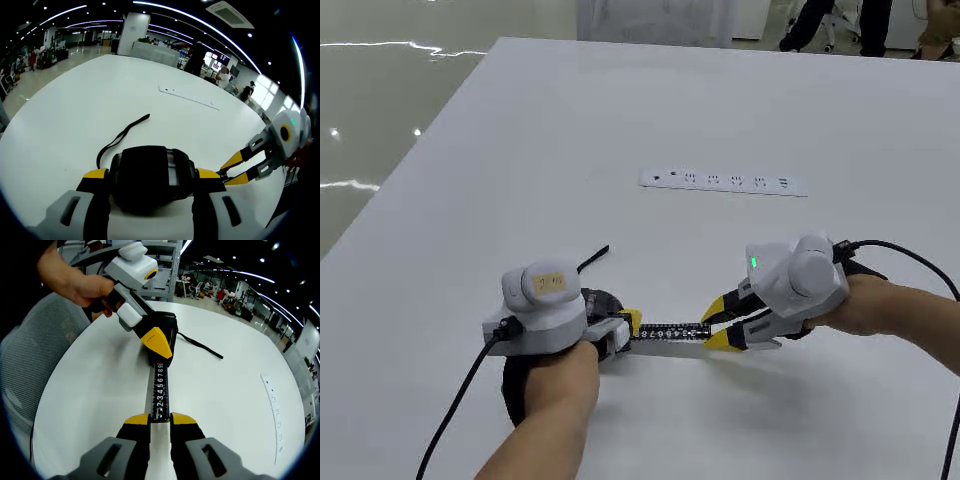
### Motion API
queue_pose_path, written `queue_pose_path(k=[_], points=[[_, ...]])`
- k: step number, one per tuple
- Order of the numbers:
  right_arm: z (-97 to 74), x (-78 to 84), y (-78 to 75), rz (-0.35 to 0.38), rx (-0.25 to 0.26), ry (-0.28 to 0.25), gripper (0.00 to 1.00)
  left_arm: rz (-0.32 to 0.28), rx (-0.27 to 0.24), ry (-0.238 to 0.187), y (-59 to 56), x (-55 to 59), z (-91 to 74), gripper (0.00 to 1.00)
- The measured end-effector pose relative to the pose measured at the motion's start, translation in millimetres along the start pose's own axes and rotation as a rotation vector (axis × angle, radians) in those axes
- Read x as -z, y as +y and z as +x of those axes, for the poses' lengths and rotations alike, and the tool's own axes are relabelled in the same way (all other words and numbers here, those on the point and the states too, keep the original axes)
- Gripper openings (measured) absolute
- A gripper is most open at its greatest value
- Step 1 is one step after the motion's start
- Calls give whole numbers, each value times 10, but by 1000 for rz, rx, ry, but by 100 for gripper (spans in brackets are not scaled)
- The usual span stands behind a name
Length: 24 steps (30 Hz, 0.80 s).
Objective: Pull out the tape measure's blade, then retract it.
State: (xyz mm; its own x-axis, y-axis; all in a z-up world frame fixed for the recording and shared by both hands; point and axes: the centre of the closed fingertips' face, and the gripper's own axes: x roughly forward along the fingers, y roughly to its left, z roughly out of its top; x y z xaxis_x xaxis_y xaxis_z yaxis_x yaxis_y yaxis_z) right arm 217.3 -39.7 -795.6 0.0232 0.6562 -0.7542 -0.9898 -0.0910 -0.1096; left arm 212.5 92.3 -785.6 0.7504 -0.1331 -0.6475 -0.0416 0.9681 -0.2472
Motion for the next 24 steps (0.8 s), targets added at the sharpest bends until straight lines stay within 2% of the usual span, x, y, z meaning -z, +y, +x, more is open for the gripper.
queue_pose_path(k=[24], points=[[117,-129,24,-5,-4,-10,14,0,3,2,16,2,28,63]])
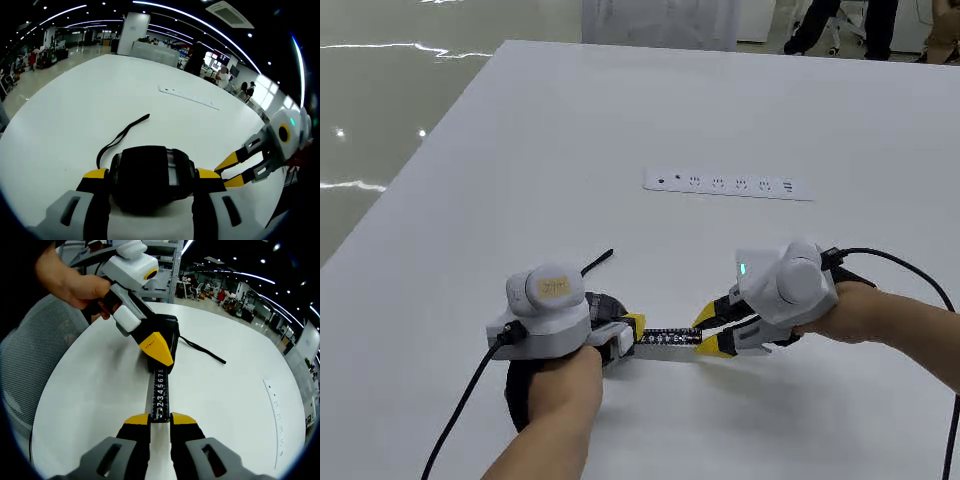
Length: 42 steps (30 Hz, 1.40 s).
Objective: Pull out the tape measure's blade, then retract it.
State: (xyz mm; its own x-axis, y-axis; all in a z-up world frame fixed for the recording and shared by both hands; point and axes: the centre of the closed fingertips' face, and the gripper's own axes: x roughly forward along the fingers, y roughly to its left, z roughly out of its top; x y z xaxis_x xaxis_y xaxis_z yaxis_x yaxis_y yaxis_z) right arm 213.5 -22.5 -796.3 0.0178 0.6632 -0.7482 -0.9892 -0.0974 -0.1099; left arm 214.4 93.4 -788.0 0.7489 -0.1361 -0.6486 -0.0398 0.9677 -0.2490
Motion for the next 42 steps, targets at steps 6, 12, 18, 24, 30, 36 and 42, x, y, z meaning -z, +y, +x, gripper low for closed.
queue_pose_path(k=[6,12,18,24,30,36,42], points=[[27,-14,-13,2,-1,-1,14,3,-1,1,6,0,15,63],[60,-19,-27,5,-1,-5,14,4,1,0,-4,0,-5,63],[90,-76,-3,1,-3,-9,14,3,2,1,4,-2,18,63],[106,-95,-8,0,-4,-8,14,2,3,1,-15,0,-25,63],[153,-145,-3,1,-8,-12,14,0,6,1,-10,-1,-14,63],[199,-173,-19,-1,-10,-16,14,-3,8,2,-6,0,2,63],[235,-204,2,1,-12,-18,14,-2,9,4,-4,3,13,63]])
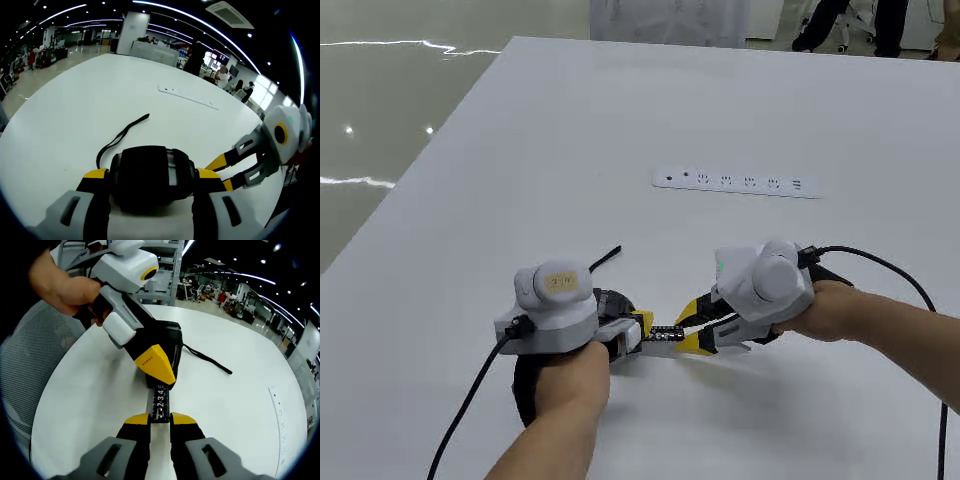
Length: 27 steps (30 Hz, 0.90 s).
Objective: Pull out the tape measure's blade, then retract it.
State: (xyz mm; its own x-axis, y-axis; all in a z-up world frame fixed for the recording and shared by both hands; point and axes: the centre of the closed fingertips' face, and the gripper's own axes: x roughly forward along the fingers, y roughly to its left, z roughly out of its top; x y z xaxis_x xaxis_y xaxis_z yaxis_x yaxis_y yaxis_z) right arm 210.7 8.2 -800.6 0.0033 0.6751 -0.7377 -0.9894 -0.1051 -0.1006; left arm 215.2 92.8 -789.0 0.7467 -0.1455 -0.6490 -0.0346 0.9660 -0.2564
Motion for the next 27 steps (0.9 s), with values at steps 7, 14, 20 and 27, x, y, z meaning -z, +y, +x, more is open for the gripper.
queue_pose_path(k=[7,14,20,27], points=[[48,-45,-14,-2,-1,-3,14,-2,0,-1,-5,-4,-4,63],[89,-84,-22,-1,0,-6,14,-2,2,1,-8,-2,-13,63],[119,-118,-11,-2,-1,-7,14,-2,2,0,-12,-1,-29,63],[167,-146,9,1,-2,-10,14,1,2,1,-16,-1,-36,63]])
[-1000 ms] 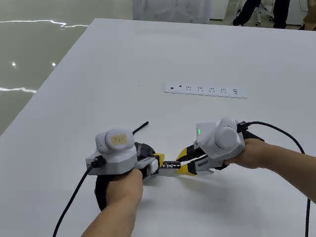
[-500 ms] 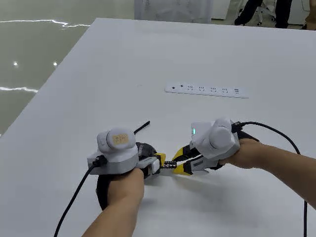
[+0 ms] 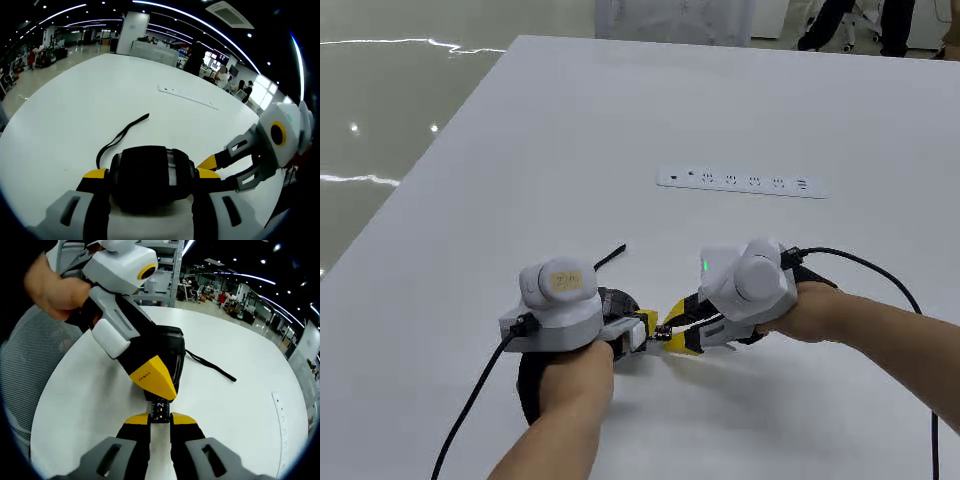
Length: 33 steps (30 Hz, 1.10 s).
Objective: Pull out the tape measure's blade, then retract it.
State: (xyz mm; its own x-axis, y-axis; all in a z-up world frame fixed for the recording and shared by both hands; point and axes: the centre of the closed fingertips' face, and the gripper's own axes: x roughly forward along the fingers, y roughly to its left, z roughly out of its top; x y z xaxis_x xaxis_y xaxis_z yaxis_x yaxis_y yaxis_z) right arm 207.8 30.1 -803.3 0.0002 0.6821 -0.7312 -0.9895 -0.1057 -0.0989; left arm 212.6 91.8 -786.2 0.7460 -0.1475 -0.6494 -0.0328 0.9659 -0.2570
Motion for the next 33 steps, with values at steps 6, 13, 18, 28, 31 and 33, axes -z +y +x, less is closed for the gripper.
queue_pose_path(k=[6,13,18,28,31,33], points=[[29,-38,-14,-5,-1,-1,14,-2,0,1,3,-1,7,63],[43,-31,-8,-4,3,3,14,3,-2,4,-2,2,9,63],[66,-42,-15,-2,5,1,14,5,-1,4,-6,2,10,63],[94,-77,7,2,4,-5,14,4,-1,4,-2,1,34,63],[111,-79,-15,7,5,-4,14,5,0,5,-13,3,21,63],[106,-85,4,9,6,-6,14,6,-2,4,-16,3,13,63]])
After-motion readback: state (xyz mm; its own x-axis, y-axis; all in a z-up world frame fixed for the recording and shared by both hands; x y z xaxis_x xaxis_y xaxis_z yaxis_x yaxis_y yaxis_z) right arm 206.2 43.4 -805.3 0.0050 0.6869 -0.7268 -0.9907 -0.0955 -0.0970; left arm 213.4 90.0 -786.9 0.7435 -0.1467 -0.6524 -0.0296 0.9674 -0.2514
